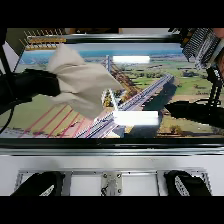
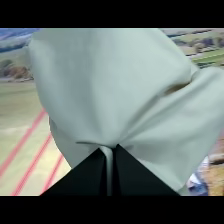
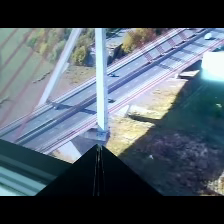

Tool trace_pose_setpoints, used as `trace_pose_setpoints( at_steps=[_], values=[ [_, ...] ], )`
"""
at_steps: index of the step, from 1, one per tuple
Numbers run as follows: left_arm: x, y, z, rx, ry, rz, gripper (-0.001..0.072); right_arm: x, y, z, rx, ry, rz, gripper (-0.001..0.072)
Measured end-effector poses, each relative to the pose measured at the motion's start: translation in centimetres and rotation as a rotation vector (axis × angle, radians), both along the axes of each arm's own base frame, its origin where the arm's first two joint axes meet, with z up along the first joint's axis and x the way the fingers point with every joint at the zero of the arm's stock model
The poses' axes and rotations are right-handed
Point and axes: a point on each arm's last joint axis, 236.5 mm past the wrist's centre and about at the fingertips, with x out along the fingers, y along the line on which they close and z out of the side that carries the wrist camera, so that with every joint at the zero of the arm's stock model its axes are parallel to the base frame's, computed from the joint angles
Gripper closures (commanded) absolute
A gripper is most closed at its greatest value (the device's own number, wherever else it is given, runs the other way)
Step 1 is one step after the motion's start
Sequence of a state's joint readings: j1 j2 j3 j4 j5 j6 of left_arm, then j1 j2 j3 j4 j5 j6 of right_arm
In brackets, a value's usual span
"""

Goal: Fold the clothes and pants, and hang the long-sleeved shirts on hangers.

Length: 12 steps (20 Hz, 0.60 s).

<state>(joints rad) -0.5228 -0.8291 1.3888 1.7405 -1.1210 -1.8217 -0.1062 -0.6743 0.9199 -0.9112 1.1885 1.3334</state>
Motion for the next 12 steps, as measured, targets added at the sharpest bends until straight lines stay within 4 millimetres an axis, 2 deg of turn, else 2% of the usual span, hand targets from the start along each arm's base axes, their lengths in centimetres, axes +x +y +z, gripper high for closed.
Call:
trace_pose_setpoints(
  at_steps=[2,4,6,9,12],
  values=[
    [-0.2,-4.0,0.1,-0.030,0.007,-0.082,0.0699,0.6,-0.1,0.8,0.009,-0.035,-0.011,0.0696],
    [0.2,-8.0,-1.2,-0.038,0.038,-0.147,0.0699,1.8,-1.6,1.9,-0.007,-0.092,-0.067,0.0696],
    [0.7,-11.4,-3.8,-0.017,0.095,-0.190,0.0699,3.1,-3.9,3.0,-0.028,-0.146,-0.147,0.0696],
    [1.0,-16.0,-8.9,0.035,0.195,-0.242,0.0698,4.1,-7.1,4.1,-0.048,-0.188,-0.248,0.0696],
    [0.2,-20.2,-13.0,0.096,0.243,-0.343,0.0700,4.4,-8.7,4.5,-0.059,-0.205,-0.295,0.0696]
  ],
)
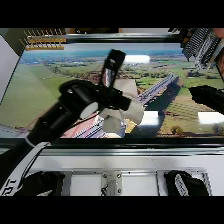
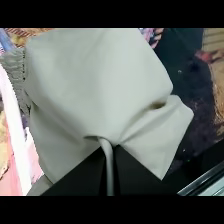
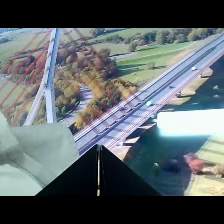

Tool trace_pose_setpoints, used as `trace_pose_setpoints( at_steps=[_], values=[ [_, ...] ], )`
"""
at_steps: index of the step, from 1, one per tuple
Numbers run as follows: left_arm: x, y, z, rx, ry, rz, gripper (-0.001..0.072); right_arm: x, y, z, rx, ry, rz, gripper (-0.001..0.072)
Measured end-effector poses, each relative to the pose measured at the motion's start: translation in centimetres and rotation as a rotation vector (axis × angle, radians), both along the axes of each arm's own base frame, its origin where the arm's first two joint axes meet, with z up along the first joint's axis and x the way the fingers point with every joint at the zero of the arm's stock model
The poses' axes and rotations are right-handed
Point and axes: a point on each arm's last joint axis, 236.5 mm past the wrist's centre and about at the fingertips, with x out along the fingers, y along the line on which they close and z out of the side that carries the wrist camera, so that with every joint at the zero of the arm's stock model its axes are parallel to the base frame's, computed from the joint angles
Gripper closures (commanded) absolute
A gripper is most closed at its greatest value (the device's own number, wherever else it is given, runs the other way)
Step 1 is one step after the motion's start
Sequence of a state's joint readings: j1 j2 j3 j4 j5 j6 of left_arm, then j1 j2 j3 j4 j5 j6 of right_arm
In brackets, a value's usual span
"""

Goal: Fold the clothes and pants, and hang the long-sleeved shirts on hangers.

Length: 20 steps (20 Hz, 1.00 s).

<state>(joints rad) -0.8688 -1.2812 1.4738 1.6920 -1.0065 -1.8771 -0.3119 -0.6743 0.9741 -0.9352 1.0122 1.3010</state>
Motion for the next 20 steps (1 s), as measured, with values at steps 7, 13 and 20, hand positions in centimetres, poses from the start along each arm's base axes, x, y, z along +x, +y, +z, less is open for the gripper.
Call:
trace_pose_setpoints(
  at_steps=[7,13,20],
  values=[
    [-0.7,-3.9,0.7,0.021,-0.145,-0.487,0.0700,0.2,-0.9,0.2,-0.004,-0.009,-0.029,0.0696],
    [-2.5,-2.7,4.4,-0.137,-0.087,-0.883,0.0699,0.3,-1.0,0.1,-0.002,-0.006,-0.030,0.0695],
    [0.2,1.4,-4.2,-0.097,0.282,-0.846,-0.0011,0.3,-0.7,0.1,0.008,-0.004,-0.024,0.0102]
  ],
)
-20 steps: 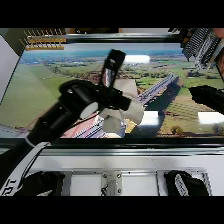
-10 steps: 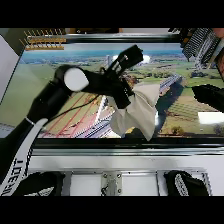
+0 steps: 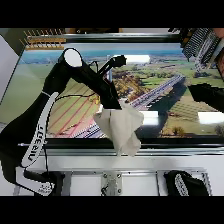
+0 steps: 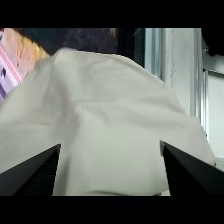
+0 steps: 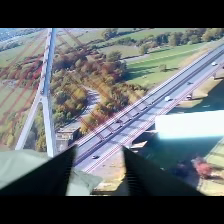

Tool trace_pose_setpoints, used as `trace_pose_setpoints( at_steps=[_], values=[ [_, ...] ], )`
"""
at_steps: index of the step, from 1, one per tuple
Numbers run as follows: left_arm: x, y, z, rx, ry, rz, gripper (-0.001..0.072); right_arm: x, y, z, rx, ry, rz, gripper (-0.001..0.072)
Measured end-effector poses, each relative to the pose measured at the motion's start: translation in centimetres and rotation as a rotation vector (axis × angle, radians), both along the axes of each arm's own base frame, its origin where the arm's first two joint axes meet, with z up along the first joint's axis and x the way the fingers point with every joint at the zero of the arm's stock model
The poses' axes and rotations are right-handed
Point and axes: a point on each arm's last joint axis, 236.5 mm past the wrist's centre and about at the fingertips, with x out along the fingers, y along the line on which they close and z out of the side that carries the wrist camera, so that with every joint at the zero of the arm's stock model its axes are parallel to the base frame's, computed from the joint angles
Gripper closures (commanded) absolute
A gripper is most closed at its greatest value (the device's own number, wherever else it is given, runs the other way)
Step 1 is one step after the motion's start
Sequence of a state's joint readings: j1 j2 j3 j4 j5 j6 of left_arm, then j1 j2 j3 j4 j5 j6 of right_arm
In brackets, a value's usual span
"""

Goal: Fold the clothes and pants, and hang the long-sleeved shirts on hangers.

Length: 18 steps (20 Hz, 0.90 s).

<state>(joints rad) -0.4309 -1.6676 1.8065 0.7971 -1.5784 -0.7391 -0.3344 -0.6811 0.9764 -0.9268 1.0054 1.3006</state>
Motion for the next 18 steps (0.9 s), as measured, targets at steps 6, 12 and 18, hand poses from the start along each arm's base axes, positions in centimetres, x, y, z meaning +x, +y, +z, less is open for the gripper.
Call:
trace_pose_setpoints(
  at_steps=[6,12,18],
  values=[
    [3.7,6.2,-2.4,0.107,0.293,0.364,0.0122,0.4,0.7,-3.0,0.025,0.110,0.048,0.0101],
    [3.6,12.9,-5.1,0.117,0.470,0.704,0.0047,2.9,3.1,-11.7,0.091,0.357,0.151,0.0101],
    [-0.6,16.3,-11.6,0.166,0.646,0.882,-0.0013,7.0,8.1,-20.6,0.222,0.526,0.197,0.0101]
  ],
)
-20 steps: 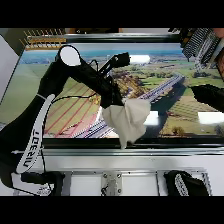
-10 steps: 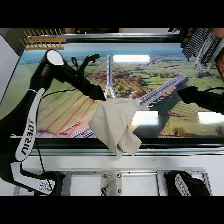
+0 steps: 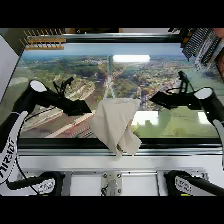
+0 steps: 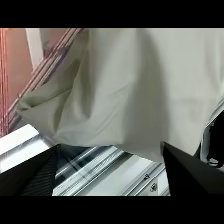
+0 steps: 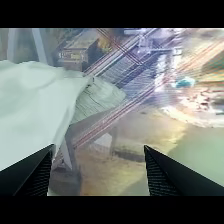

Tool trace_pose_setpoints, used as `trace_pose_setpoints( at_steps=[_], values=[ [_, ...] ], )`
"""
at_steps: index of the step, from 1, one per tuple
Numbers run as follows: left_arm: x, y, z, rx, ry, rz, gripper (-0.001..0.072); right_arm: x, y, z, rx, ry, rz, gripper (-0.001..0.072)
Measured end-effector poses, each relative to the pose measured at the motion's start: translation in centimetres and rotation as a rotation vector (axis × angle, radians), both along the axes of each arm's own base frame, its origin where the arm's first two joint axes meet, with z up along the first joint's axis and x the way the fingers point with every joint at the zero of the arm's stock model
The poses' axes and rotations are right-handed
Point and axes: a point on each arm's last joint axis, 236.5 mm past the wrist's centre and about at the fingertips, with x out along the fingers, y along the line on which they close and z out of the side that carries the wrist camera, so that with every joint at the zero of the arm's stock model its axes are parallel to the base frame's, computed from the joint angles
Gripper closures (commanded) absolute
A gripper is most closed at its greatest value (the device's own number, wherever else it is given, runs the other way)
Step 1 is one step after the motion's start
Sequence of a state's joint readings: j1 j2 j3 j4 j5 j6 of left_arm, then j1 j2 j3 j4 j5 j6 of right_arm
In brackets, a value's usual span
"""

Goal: Fold the clothes and pants, and hang the long-sleeved shirts on hangers.

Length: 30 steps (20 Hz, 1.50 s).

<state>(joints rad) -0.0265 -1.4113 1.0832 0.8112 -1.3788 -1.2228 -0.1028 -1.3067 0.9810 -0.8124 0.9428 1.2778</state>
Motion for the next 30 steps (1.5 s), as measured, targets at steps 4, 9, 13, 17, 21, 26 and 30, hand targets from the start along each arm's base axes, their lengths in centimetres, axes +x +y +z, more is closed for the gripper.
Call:
trace_pose_setpoints(
  at_steps=[4,9,13,17,21,26,30],
  values=[
    [-2.6,-0.5,-5.2,0.028,0.115,0.028,-0.0013,1.0,4.7,-3.6,0.080,0.065,0.052,0.0114],
    [-4.5,-2.1,-9.3,0.062,0.192,0.000,0.0699,1.5,7.6,-5.1,0.100,0.057,0.104,0.0697],
    [-2.5,-2.0,-8.3,0.063,0.130,0.015,0.0700,3.1,7.0,-1.8,0.036,-0.061,0.145,0.0698],
    [5.1,-0.3,3.1,0.017,-0.189,0.096,0.0700,4.3,5.6,10.6,-0.098,-0.364,0.211,0.0698],
    [8.5,0.6,18.6,-0.004,-0.599,0.134,0.0700,0.9,4.5,23.2,-0.173,-0.639,0.198,0.0698],
    [8.1,0.4,27.7,0.021,-0.857,0.131,0.0699,-5.1,5.0,25.6,-0.224,-0.633,0.231,0.0698],
    [8.9,-0.9,24.1,0.042,-0.754,0.064,0.0699,-8.5,6.5,19.0,-0.250,-0.433,0.303,0.0697]
  ],
)
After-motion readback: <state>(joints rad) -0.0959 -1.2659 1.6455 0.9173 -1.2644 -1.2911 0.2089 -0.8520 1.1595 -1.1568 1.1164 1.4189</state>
